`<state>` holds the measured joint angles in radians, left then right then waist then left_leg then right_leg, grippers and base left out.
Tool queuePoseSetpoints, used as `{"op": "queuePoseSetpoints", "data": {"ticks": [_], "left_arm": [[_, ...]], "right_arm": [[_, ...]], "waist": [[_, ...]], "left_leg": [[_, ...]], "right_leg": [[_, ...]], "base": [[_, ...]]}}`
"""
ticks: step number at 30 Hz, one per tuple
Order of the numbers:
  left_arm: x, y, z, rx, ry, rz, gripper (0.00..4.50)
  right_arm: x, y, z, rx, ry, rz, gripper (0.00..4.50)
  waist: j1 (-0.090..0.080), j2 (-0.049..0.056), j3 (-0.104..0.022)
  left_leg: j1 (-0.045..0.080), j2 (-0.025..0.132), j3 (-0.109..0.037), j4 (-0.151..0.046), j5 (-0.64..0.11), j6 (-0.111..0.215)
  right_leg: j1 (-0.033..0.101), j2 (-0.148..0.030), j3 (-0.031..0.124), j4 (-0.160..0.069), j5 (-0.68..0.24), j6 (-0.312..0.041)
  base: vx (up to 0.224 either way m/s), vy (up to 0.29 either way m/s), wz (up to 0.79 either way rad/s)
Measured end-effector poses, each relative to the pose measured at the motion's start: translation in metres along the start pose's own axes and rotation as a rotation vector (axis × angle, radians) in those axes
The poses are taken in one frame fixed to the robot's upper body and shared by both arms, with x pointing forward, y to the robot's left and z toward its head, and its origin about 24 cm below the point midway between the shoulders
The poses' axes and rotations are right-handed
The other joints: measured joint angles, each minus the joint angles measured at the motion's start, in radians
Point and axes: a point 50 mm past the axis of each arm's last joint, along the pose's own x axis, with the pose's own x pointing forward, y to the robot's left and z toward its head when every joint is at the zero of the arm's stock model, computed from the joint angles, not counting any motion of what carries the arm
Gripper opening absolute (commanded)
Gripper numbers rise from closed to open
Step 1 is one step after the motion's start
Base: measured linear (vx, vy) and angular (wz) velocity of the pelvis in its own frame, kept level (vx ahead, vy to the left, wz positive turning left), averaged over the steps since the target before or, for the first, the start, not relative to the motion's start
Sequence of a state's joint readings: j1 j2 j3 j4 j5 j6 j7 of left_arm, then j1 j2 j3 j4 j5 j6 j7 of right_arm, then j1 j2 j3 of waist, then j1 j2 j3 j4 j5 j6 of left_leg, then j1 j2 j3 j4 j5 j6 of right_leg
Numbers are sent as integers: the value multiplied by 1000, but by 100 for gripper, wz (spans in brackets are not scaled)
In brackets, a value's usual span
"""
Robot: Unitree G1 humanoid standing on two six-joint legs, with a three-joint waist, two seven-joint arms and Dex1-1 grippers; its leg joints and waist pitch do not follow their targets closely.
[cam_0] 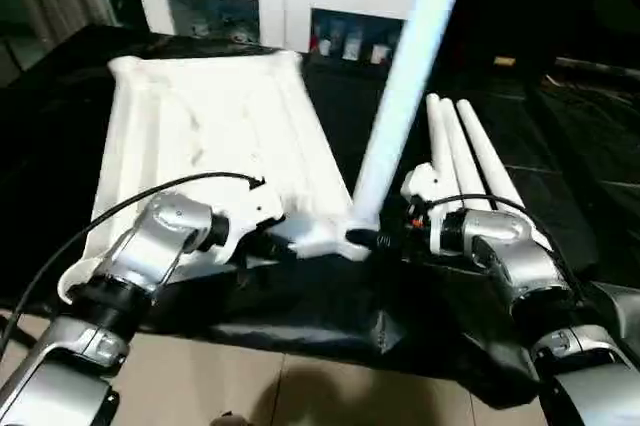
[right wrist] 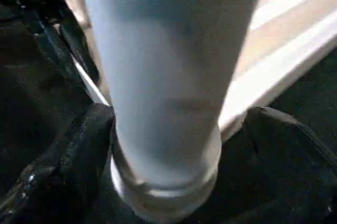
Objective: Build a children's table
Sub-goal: Rotate leg to tighten
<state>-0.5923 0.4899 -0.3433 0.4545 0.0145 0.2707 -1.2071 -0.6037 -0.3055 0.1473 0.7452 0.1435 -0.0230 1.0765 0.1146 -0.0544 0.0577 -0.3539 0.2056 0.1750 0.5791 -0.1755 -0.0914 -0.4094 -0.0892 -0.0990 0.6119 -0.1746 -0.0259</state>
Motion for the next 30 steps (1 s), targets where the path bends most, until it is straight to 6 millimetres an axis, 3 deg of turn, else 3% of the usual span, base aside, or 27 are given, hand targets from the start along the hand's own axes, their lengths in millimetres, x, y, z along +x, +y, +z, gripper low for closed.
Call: {"op": "queuePoseSetpoints", "data": {"ticks": [6,15,23,30], "left_arm": [[-2,-2,-1,0,2,-18,0],[-2,-3,-1,-2,3,-21,0],[0,-3,-1,-7,0,-17,0],[16,7,7,-63,-3,114,0]], "right_arm": [[-1,3,-3,12,20,45,409],[-1,5,-5,14,26,71,316],[1,6,-7,23,18,65,269],[12,-2,-16,145,-66,-209,267]], "waist": [[2,0,0],[2,0,0],[0,0,0],[-5,-1,-1]], "left_leg": [[0,0,0,0,0,0],[0,0,0,1,0,0],[0,0,0,2,0,0],[4,0,0,5,0,0]], "right_leg": [[0,0,0,0,0,0],[0,0,0,0,0,0],[0,0,0,2,0,0],[3,-1,2,4,1,1]], "base": [[0,0,0],[0,0,0],[0,0,0],[0,0,0]]}}
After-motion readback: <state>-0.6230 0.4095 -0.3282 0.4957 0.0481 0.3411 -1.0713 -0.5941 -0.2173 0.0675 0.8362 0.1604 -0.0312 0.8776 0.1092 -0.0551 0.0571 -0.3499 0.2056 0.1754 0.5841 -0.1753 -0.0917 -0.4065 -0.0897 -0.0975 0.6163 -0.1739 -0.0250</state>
